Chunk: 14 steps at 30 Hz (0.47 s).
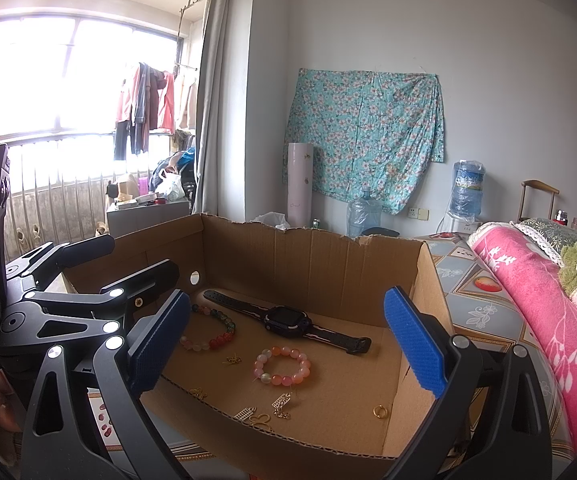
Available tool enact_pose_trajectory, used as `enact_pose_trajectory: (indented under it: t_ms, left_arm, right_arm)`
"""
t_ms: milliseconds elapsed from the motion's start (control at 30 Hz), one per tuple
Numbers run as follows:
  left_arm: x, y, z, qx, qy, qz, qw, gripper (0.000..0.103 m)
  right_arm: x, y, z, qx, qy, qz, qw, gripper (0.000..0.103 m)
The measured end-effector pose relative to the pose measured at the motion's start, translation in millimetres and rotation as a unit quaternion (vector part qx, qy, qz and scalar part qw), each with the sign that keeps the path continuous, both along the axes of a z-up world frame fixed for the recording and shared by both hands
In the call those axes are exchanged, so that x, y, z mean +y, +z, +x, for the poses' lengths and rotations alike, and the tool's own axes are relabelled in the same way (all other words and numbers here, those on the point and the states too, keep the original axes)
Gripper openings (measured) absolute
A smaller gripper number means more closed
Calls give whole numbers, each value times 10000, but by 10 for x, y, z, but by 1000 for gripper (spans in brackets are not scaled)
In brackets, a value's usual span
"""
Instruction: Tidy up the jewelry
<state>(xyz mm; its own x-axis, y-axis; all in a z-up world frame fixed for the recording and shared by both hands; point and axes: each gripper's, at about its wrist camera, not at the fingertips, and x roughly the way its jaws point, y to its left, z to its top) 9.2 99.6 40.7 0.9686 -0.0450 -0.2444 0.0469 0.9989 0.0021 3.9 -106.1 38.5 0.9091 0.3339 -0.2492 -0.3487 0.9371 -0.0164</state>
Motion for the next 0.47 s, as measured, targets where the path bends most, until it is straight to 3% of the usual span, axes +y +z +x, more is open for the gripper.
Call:
enact_pose_trajectory:
  t_ms: [467]
  left_arm:
    - [7, 12, 11, 6, -3, 0, 10000, 95]
  right_arm:
    - [12, 5, -14, 11, 23, -11, 10000, 95]
